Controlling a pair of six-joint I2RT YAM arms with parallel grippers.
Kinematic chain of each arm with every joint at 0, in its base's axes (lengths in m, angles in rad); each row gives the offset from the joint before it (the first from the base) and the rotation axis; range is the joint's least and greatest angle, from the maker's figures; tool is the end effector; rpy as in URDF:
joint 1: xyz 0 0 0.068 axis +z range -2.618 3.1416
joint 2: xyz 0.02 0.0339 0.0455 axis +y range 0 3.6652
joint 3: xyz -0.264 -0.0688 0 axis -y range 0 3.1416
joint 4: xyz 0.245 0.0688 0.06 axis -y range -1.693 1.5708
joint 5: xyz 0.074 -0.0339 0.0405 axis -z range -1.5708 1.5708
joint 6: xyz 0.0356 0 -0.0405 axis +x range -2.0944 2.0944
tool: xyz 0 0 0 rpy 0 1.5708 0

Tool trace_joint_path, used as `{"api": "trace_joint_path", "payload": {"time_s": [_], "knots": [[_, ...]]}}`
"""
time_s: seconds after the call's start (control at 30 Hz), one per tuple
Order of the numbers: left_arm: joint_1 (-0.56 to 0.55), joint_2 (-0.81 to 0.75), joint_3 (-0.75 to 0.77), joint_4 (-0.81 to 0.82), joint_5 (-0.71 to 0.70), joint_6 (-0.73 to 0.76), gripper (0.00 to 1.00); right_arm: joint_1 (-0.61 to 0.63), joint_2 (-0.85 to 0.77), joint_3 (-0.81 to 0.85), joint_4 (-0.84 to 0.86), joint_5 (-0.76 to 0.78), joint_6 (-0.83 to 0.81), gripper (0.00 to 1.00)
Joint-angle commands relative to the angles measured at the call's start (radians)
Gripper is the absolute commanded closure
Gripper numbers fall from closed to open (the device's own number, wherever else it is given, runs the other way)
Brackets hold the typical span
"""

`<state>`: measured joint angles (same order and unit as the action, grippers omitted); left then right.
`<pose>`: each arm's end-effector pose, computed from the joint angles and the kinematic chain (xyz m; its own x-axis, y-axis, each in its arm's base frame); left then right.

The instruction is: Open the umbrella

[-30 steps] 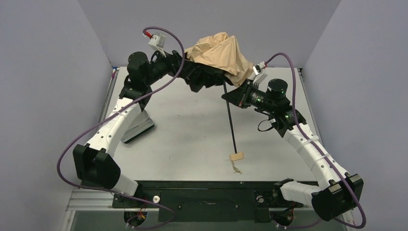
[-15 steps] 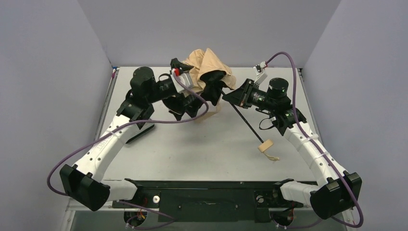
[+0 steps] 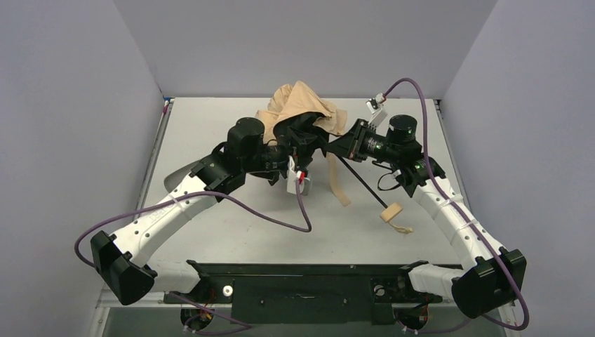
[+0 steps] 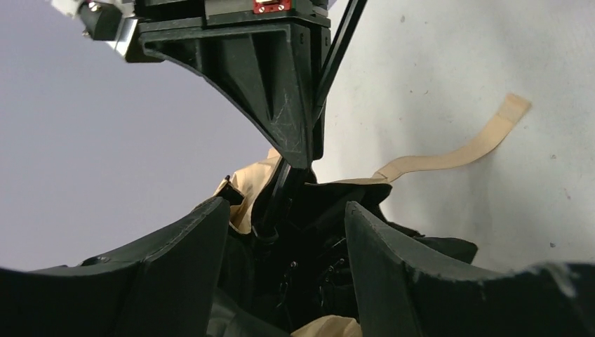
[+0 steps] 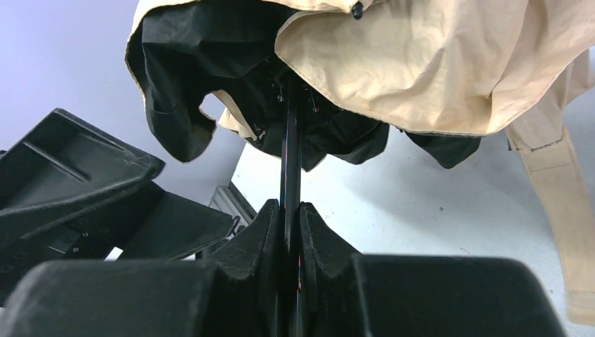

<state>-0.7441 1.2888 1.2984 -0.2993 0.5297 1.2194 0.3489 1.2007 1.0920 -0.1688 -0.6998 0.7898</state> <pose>0.2021 -0.2105 0.3995 0.8109 0.3548 -0.4654 0.5211 -0.0760 0.8501 0.2477 0.1145 0.3650 -0.7804 0.2942 -0.5517 -0.4111 0.4235 0.8073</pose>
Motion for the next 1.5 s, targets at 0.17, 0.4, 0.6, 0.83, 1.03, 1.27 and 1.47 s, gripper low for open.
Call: {"api": "trace_joint_path", "payload": {"time_s": [0.17, 0.4, 0.6, 0.83, 1.03, 1.27, 1.47], "knots": [[-0.030, 0.076, 0.031, 0.014, -0.111, 0.119, 0.51, 0.051, -0.056, 0.028, -0.002, -0.037, -0.122, 1.00], [-0.038, 0.112, 0.015, 0.020, -0.155, 0.135, 0.81, 0.076, -0.064, 0.042, -0.010, -0.053, -0.149, 1.00], [-0.037, 0.105, -0.005, 0.014, -0.157, 0.070, 1.00, 0.059, -0.061, 0.077, -0.004, -0.055, -0.158, 1.00], [-0.017, 0.051, -0.045, 0.014, -0.074, -0.067, 1.00, -0.116, 0.001, 0.230, 0.036, -0.065, -0.136, 0.37], [0.011, 0.031, -0.060, 0.013, -0.014, -0.150, 1.00, -0.326, 0.082, 0.420, 0.170, -0.074, 0.025, 0.26], [0.177, 0.083, 0.009, 0.203, 0.052, -0.633, 1.00, -0.509, 0.052, 0.400, 0.250, -0.074, 0.063, 0.25], [0.268, 0.130, 0.072, 0.409, 0.079, -1.024, 1.00, -0.502, -0.067, 0.176, 0.255, -0.067, -0.030, 0.24]]}}
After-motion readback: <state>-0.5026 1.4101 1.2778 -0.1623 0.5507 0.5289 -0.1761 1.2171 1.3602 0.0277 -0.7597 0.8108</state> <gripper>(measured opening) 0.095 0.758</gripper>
